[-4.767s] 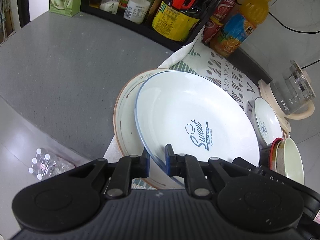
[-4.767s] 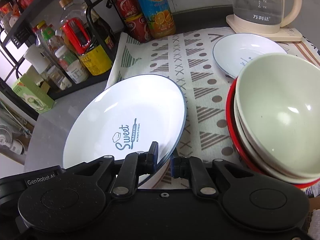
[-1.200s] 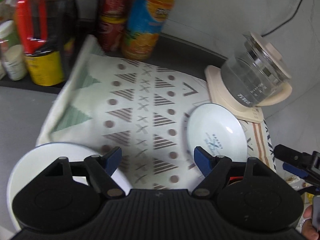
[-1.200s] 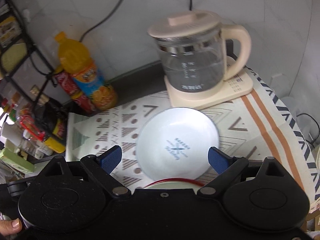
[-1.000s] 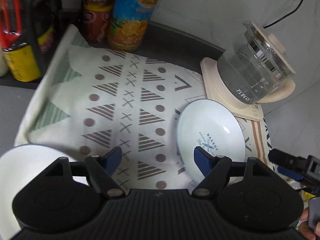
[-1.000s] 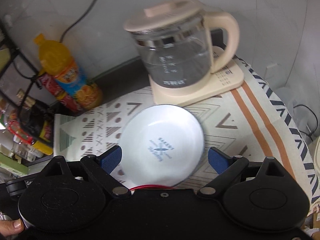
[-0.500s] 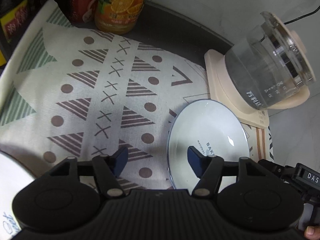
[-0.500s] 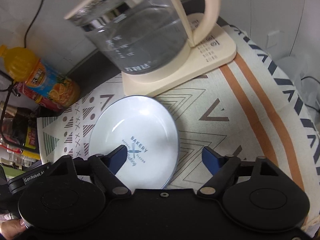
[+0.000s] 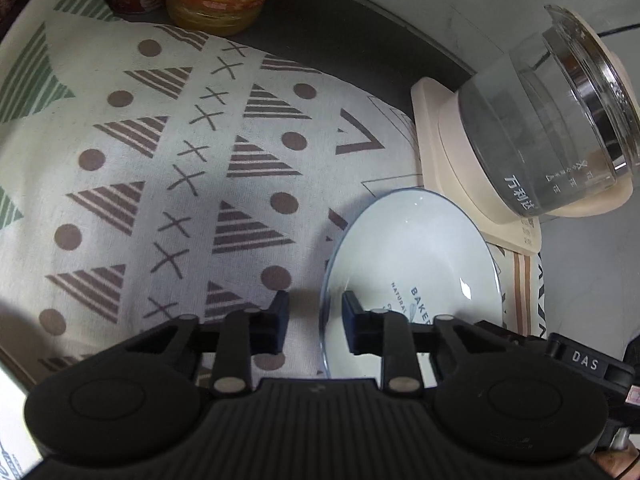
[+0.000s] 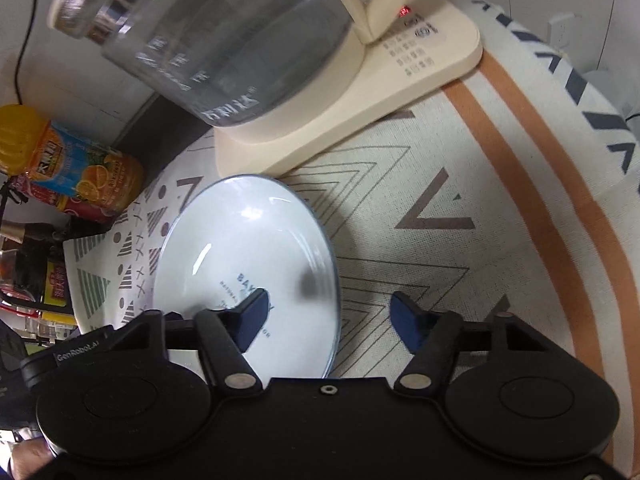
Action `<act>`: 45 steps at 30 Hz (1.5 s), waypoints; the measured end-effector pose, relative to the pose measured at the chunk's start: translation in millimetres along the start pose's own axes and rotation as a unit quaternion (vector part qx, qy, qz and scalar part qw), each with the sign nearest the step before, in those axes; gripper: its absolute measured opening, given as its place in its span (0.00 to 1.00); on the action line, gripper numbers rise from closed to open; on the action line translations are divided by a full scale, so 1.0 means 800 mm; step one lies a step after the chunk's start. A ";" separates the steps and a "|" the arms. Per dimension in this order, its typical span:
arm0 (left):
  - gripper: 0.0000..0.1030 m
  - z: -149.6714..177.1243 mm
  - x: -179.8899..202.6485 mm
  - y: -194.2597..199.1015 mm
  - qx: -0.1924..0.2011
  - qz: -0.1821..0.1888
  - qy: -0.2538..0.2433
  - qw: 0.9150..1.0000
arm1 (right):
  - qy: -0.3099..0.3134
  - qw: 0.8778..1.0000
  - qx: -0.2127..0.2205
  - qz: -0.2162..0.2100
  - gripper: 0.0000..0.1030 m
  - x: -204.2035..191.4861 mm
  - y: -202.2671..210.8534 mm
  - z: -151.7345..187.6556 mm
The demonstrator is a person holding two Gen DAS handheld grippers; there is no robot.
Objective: Organize plates and bowls
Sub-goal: 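Close both grippers on the rim of the 'Bakery' plate, then lift the 'Bakery' plate with both grippers and carry it over the plate stack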
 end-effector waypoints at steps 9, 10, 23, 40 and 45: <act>0.10 0.003 0.007 -0.007 -0.002 0.009 -0.006 1.000 | 0.027 0.999 -0.010 -0.023 0.28 -0.011 -0.012 -0.003; 0.10 0.003 0.008 -0.005 0.001 0.008 -0.008 1.000 | 0.034 0.999 -0.007 -0.019 0.26 -0.012 -0.012 -0.002; 0.10 -0.009 0.017 0.044 0.044 0.002 -0.011 0.999 | 0.078 0.996 0.025 -0.040 0.09 -0.024 0.021 0.000; 0.10 -0.007 0.008 0.114 0.080 0.009 -0.020 0.997 | 0.097 0.992 0.058 -0.062 0.09 -0.077 0.069 0.007; 0.10 -0.002 -0.012 0.138 0.087 0.021 -0.032 0.995 | 0.101 0.990 0.074 -0.060 0.09 -0.100 0.081 0.023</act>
Point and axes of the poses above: each gripper's, at about its wrist camera, not at the fingertips, and y roughly against the way its jaws point, x to its right, z to its underside, the point moved 7 cm from there along -y, roughly the way its jaws point, and after that the axes turned 4 degrees about -x, right-handed, at the moved point
